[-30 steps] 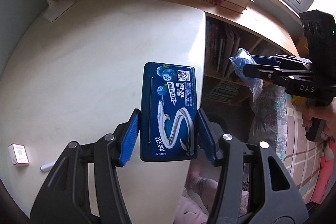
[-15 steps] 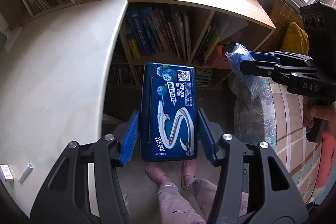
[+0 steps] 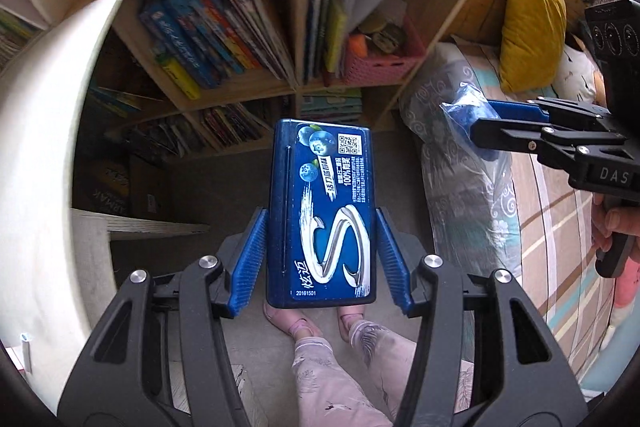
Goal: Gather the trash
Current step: 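Carry the blue box and glove bag to the wastebasket and release both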
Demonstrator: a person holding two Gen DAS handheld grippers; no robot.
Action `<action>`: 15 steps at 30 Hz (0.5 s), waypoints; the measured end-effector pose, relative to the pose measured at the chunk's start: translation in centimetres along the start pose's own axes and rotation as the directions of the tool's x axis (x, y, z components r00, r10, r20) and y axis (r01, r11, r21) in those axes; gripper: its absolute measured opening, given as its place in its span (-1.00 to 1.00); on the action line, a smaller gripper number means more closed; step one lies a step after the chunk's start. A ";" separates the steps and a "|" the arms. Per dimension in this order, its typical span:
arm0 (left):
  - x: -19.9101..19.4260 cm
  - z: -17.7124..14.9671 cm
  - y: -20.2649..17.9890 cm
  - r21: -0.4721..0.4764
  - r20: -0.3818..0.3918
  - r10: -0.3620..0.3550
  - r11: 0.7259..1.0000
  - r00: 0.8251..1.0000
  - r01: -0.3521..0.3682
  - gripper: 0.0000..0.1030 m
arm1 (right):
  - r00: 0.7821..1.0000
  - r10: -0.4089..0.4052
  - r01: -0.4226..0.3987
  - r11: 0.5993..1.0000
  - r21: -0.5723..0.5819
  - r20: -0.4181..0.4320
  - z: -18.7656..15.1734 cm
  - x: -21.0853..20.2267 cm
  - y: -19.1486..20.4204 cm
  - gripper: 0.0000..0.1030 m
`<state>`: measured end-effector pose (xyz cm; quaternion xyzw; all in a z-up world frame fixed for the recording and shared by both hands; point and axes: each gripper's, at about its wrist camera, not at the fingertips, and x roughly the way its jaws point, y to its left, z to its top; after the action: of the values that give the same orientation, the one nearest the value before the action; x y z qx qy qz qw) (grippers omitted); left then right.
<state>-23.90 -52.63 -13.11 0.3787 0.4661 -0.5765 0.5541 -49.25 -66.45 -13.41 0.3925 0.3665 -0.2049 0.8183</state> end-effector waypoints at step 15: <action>11.8 -1.4 -1.2 0.031 -0.144 -0.028 0.999 0.989 0.033 -0.01 | 0.996 0.028 -0.015 0.989 0.146 -0.088 -5.3 8.2 -6.1 -0.29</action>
<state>-26.42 -54.67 -24.57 0.4210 0.5008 -0.5638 0.5040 -50.08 -66.35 -24.91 0.4638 0.3828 -0.2042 0.7724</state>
